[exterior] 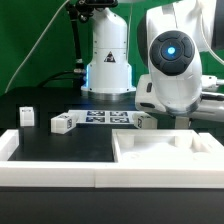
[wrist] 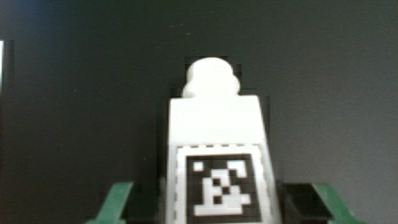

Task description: Assemble one leg

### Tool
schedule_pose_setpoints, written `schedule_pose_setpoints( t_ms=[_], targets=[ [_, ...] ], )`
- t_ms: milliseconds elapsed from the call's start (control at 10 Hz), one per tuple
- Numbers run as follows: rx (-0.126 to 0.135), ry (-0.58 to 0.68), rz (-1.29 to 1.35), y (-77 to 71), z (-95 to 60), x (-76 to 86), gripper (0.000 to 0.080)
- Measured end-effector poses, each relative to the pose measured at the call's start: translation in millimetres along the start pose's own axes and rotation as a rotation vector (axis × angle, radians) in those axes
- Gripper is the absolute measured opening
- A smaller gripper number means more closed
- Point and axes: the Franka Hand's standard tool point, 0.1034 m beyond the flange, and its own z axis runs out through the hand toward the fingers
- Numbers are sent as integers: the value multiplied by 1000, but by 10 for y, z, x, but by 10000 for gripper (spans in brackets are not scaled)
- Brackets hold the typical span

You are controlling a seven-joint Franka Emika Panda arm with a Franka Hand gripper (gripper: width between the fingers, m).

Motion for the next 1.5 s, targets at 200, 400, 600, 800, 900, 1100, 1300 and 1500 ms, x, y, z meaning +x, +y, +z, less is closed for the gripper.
schedule_pose_setpoints(
  t_ms=[200, 400, 600, 800, 900, 1100, 1300, 1500],
  targets=[
    [1, -1, -3, 1, -14, -7, 289],
    [12, -28, -49, 62, -343, -262, 291],
    [8, -38, -69, 62, -619, -499, 291],
    [16, -3, -80, 19, -731, -499, 291],
    [15, -5, -79, 22, -717, -498, 291],
    [40, 168, -83, -48, -793, -405, 291],
    [29, 306, -131, 60, -724, -329, 291],
    [-20, 438, -191, 108, -951, -315, 291]
  ],
)
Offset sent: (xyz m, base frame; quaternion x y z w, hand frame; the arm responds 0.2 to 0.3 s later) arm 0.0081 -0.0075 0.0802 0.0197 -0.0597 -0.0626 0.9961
